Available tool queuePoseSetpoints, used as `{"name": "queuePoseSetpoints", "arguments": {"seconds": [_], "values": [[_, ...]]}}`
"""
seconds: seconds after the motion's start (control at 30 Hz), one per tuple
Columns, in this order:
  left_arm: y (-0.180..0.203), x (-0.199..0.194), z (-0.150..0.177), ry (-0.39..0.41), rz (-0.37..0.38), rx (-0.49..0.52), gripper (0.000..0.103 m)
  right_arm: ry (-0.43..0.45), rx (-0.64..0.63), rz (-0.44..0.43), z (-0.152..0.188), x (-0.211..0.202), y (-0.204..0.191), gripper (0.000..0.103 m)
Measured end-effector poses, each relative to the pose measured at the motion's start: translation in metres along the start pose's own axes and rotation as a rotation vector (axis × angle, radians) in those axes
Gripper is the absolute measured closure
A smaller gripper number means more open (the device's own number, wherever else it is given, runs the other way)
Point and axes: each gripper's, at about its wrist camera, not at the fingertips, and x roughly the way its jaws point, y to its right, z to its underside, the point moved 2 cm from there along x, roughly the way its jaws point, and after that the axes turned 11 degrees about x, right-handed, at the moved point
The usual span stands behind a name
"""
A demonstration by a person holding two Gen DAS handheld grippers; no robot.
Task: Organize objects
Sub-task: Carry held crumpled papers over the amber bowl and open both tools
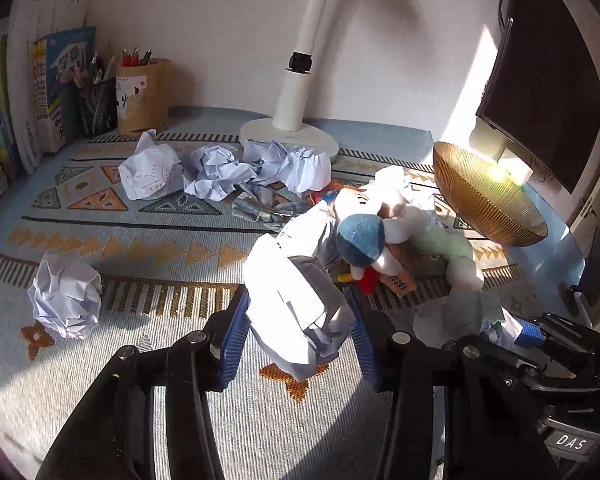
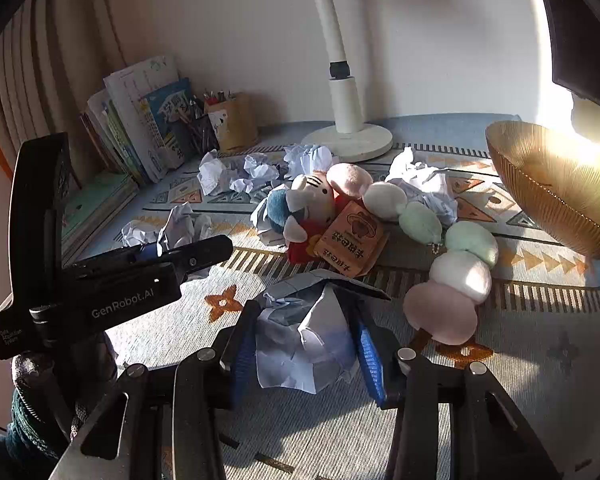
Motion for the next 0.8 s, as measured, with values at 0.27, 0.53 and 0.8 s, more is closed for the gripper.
{"name": "queuePoseSetpoints", "arguments": {"seconds": [0.27,0.53,0.8], "values": [[0.011,0.005,0.005,0.001,-0.004,0.03,0.058,-0.049,0.035,0.016,0.018,-0.011,0.019,0.036],[0.007,0.005,0.008,0.006,0.018,0.001,0.058,-0.064,0.148,0.086,0.026,0.004,0.003,0.016],[0.025,0.004,0.005,0.002,-0.034,0.086,0.058,0.027,0.094,0.171,0.021,-0.013,0.007,0.061]]}}
